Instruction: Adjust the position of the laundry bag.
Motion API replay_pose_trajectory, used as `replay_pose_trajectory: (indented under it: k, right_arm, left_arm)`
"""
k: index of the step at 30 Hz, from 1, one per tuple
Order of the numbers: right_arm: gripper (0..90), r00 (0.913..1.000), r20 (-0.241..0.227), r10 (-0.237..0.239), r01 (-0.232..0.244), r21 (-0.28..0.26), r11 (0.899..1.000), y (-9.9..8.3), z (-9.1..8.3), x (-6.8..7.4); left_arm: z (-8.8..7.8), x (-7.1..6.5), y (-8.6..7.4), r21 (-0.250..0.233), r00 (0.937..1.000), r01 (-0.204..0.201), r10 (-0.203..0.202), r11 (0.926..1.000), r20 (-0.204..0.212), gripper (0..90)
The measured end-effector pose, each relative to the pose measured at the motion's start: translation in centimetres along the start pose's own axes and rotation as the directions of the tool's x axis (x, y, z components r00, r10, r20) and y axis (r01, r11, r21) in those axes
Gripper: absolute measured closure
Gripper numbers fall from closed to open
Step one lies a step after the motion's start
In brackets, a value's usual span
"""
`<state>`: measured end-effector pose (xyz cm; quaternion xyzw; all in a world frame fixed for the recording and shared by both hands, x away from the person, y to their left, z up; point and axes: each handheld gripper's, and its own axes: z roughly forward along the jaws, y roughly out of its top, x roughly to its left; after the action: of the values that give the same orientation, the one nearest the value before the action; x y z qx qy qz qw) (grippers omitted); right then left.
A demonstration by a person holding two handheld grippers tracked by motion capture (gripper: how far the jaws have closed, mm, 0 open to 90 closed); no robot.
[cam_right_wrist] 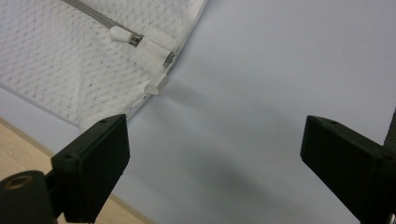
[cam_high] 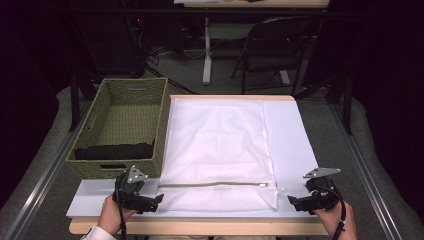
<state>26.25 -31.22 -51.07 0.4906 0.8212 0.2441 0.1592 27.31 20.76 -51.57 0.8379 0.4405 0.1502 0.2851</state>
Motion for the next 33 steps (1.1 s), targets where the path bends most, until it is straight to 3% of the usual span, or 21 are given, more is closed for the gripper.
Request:
replay_pose_trajectory:
  k: [7, 11, 20, 30, 33]
  right_arm:
    - [9.0, 0.9979, -0.064, 0.013, -0.013, -0.002, 1.0, -0.1, 0.1, 0.1]
    - [9.4, 0.997, -0.076, 0.011, -0.011, -0.001, 1.0, 0.1, 0.3, 0.3]
    - [10.8, 0.9948, -0.101, 0.006, -0.003, 0.033, 0.999, 0.6, 1.1, 1.1]
    - [17.4, 0.9835, -0.181, -0.012, 0.017, 0.028, 0.999, 1.8, 2.1, 2.8]
    - [20.3, 0.9831, -0.182, -0.014, 0.021, 0.034, 0.999, 2.2, 2.4, 3.1]
  left_arm:
    - [0.7, -0.3, -0.1, 0.067, 0.9997, -0.013, 0.012, 0.9977, 0.023, 0.4]
    - [0.8, -0.4, -0.1, 0.07, 0.9992, -0.018, 0.016, 0.9974, 0.036, 0.4]
    - [1.6, -1.2, 0.2, 0.097, 0.9939, -0.077, 0.068, 0.9924, 0.087, 2.4]
    - [2.4, -1.3, 0.3, 0.115, 0.9884, -0.086, 0.07, 0.9897, 0.135, 2.4]
    - [2.6, -1.4, 0.3, 0.122, 0.9858, -0.093, 0.074, 0.9882, 0.151, 3.6]
